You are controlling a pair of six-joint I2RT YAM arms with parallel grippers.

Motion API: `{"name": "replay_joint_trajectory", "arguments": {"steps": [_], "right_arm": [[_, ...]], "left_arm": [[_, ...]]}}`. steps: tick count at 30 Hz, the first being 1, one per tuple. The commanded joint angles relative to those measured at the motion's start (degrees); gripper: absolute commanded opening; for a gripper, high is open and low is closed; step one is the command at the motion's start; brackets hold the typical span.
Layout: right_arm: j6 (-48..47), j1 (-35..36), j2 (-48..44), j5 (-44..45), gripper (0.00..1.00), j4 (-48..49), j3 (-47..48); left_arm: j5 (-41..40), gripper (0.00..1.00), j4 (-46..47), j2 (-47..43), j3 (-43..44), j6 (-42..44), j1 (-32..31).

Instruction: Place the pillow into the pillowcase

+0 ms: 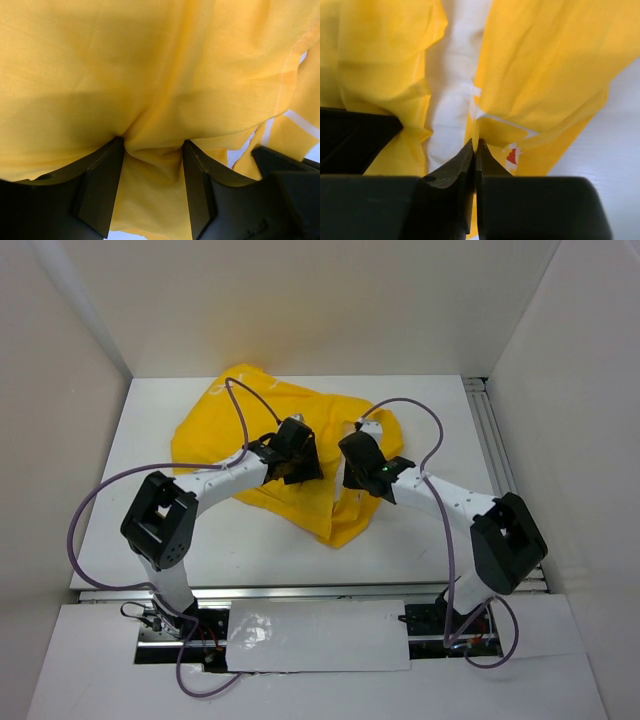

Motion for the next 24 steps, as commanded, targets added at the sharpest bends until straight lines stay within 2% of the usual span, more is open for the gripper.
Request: {"name": "replay_joint_trajectory", "arguments": {"steps": [1, 2, 6, 12, 15, 19, 23, 24], "right_arm": [[2.68, -0.45, 0.63, 1.87, 0.04, 0.84, 2.83], [2.68, -0.45, -0.68, 1.87, 0.00, 0.05, 2.83], [-0.12, -0.45, -7.51, -2.93, 0.00, 1.52, 3.36], [-4.61, -0.45, -15.09, -12.44, 0.00, 1.01, 10.74], [-5.92, -0.97, -15.63, -18.07, 0.00, 1.63, 13.90], [-6.46, -2.20, -12.83, -19.48, 0.00, 3.03, 15.05], [-6.46, -4.92, -9.05, -18.17, 0.00, 4.08, 13.30], [-6.46, -6.15, -8.43, -18.17, 0.00, 4.09, 12.77]], "left_arm": [[-0.34, 0.62, 1.11, -1.25, -1.13, 0.04, 0.35], [-0.35, 0.62, 1.11, -1.25, -1.13, 0.04, 0.35], [-0.88, 0.62, 2.15, 0.15, -1.13, 0.04, 0.35], [-2.01, 0.61, 2.25, 5.59, 0.97, -3.29, 0.35], [-2.02, 0.60, 2.25, 7.45, 2.20, -4.43, 0.35], [-0.70, 0.60, 2.59, 8.24, 3.52, -4.44, 0.35], [3.07, 0.60, 3.92, 3.42, 0.99, -3.04, 0.87], [3.69, 0.60, 3.92, -0.24, 0.19, -2.16, 0.88]]}}
